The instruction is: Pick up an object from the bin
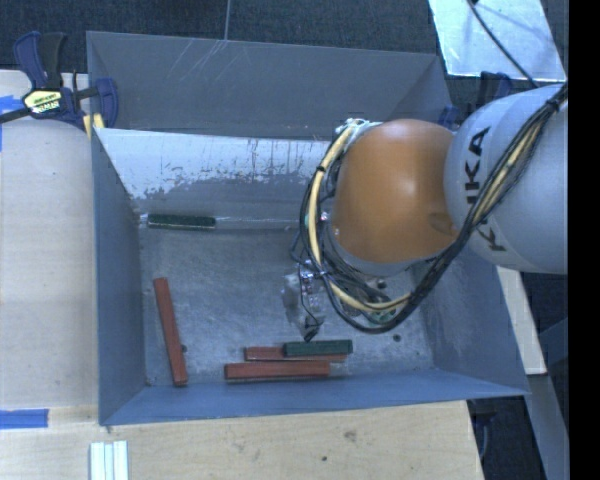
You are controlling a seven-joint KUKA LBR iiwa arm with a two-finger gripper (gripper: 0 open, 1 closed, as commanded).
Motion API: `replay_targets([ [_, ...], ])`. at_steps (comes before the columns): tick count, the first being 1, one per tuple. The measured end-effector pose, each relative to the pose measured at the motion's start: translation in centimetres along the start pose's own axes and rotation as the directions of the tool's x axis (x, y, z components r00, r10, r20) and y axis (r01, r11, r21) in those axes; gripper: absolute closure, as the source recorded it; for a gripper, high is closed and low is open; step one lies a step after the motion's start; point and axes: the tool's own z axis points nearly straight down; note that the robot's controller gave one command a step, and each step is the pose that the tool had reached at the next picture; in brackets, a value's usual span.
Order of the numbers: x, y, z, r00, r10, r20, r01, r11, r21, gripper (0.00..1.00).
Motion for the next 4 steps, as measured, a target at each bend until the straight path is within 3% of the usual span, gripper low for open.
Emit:
replay_targets([
  [1, 0.2, 0.0, 0.4, 1.0, 0.0, -0.008, 0.0, 1.0, -0.001, 0.0],
  [2, 1.5, -8.3, 5.2, 0.999, -0.052, -0.014, 0.052, 0.999, 0.002, 0.0],
  [3, 0.9, -7.8, 12.2, 0.999, -0.039, -0.012, 0.039, 0.999, -0.002, 0.0],
  [4, 0.8, -7.8, 11.7, 0.999, -0.038, -0.01, 0.038, 0.999, -0.001, 1.0],
])
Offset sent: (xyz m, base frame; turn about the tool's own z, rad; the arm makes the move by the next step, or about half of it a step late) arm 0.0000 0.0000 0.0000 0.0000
